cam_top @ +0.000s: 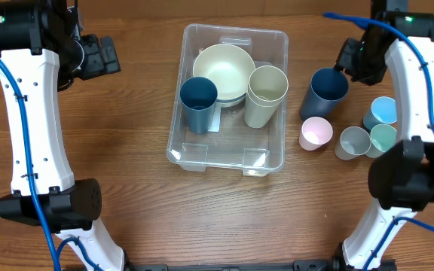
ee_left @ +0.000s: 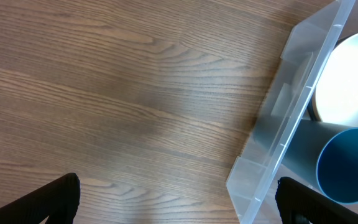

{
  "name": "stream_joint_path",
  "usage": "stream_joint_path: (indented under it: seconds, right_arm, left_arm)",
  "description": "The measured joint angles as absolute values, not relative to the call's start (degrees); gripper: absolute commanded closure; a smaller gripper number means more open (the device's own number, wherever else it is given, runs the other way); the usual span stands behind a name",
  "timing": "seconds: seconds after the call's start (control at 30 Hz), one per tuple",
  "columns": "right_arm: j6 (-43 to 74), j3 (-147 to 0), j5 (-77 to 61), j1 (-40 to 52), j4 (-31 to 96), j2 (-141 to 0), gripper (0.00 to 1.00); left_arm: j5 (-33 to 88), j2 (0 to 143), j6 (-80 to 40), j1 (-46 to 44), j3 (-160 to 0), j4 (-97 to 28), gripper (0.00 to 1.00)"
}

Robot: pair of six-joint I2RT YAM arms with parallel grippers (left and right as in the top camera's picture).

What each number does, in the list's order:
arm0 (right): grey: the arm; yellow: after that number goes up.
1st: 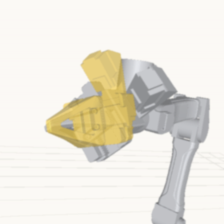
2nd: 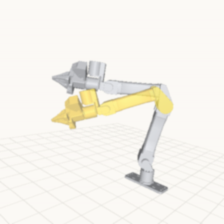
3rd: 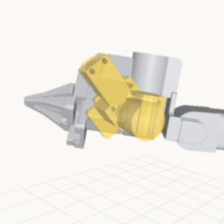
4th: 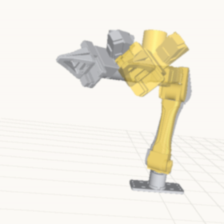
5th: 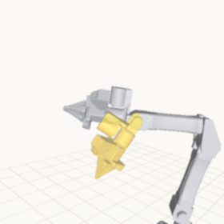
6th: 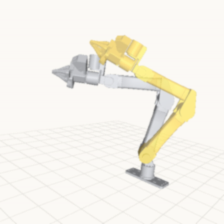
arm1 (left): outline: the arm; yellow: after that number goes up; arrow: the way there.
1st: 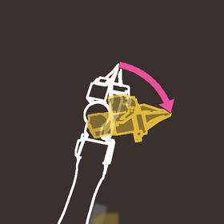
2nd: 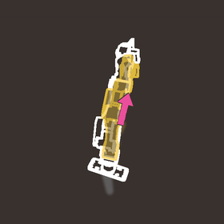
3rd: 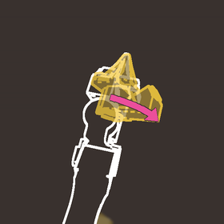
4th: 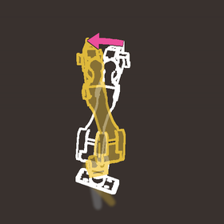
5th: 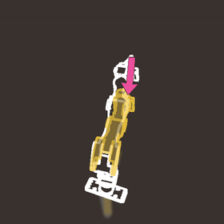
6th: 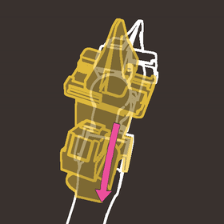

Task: Pack container
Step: 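Return the right gripper and grasp the remaining dark blue cup, then carry the dark blue cup into the first blue cup and release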

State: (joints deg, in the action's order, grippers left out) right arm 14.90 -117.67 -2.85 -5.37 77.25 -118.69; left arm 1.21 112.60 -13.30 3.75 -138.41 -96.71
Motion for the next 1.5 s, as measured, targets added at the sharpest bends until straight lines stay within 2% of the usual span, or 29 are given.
stream_joint_path:
  seconds: [0.3,0.37,0.5,0.57,0.97,1.27,1.33,1.5]
  right_arm:
    - [15.0,-117.3,-3.0,-5.4,79.0,-120.6,0.69]
    - [15.0,-117.0,-3.0,-5.4,79.1,-120.6,0.80]
    - [15.0,-116.9,-3.0,-5.4,79.1,-120.6,0.85]
    - [15.0,-116.9,-3.0,-5.4,79.1,-120.6,0.96]
    - [15.0,-119.3,-3.0,-5.4,81.5,-120.6,0.96]
    - [14.9,-140.4,-2.9,-4.4,95.1,-119.3,0.96]
    - [14.9,-143.7,-2.7,-3.2,96.9,-118.0,0.96]
    - [14.1,-146.7,-2.6,7.1,96.9,-111.4,0.96]
  left_arm:
    - [1.2,112.6,-13.3,3.7,-138.4,-96.7,0.00]
    - [1.2,112.6,-13.3,3.7,-138.4,-96.7,0.00]
    - [1.2,112.6,-13.3,3.7,-138.4,-96.7,0.00]
    - [1.2,112.6,-13.3,3.7,-138.4,-96.7,0.00]
    - [1.2,112.6,-13.3,3.7,-138.4,-96.7,0.00]
    - [1.2,112.6,-13.3,3.7,-138.4,-96.7,0.00]
    - [1.2,112.6,-13.3,3.7,-138.4,-96.7,0.00]
    - [1.2,112.6,-13.3,3.7,-138.4,-96.7,0.00]
